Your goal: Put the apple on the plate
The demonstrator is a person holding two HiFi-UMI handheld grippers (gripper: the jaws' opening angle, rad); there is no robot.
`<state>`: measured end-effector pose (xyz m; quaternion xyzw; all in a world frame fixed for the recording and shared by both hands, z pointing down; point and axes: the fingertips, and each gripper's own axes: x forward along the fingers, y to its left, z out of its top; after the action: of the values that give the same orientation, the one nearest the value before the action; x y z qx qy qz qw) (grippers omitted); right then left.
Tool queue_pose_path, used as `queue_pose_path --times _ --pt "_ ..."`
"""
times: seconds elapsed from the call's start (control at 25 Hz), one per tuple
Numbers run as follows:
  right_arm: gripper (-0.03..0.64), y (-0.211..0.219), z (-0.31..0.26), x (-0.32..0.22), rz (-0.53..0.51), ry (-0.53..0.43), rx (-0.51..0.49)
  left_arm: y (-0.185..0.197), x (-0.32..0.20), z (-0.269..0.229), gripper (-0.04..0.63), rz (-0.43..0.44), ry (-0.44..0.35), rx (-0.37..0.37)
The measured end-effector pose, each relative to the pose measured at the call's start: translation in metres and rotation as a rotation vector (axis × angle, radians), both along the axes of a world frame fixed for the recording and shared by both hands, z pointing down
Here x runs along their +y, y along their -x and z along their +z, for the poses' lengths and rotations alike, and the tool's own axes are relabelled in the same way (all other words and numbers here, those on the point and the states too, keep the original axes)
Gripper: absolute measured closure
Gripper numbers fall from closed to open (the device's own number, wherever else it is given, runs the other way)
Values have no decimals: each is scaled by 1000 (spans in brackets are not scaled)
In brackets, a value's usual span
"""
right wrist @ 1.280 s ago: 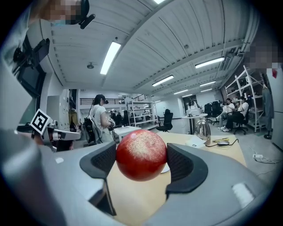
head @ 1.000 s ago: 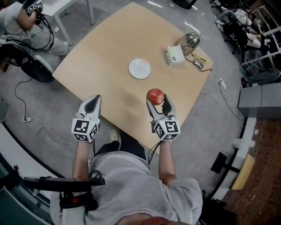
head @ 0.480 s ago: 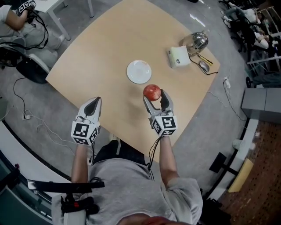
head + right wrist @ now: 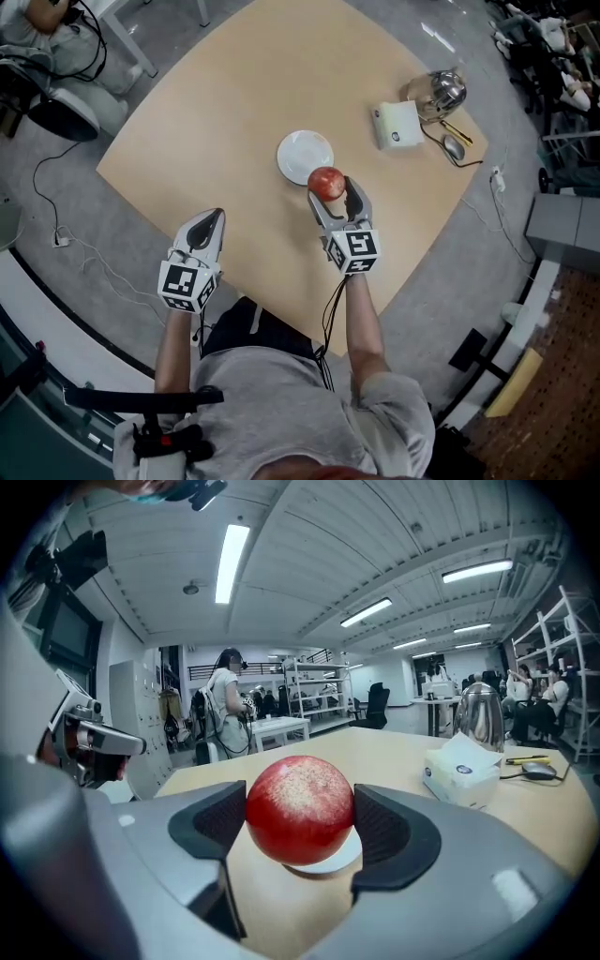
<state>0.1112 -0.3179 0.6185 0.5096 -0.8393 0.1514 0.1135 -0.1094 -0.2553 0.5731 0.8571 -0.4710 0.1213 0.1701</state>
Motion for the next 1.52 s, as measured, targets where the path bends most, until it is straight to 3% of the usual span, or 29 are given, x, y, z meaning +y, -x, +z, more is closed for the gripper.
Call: queue_pose_path --times 0.52,1.24,1.52 --pt "252 12 47 -37 -20 58 17 -11 -3 23 577 11 52 -3" --pt "252 30 89 -74 -86 61 195 -11 1 41 577 5 97 -20" --pt "249 33 91 -75 -70 48 206 -17 9 45 577 14 116 -8"
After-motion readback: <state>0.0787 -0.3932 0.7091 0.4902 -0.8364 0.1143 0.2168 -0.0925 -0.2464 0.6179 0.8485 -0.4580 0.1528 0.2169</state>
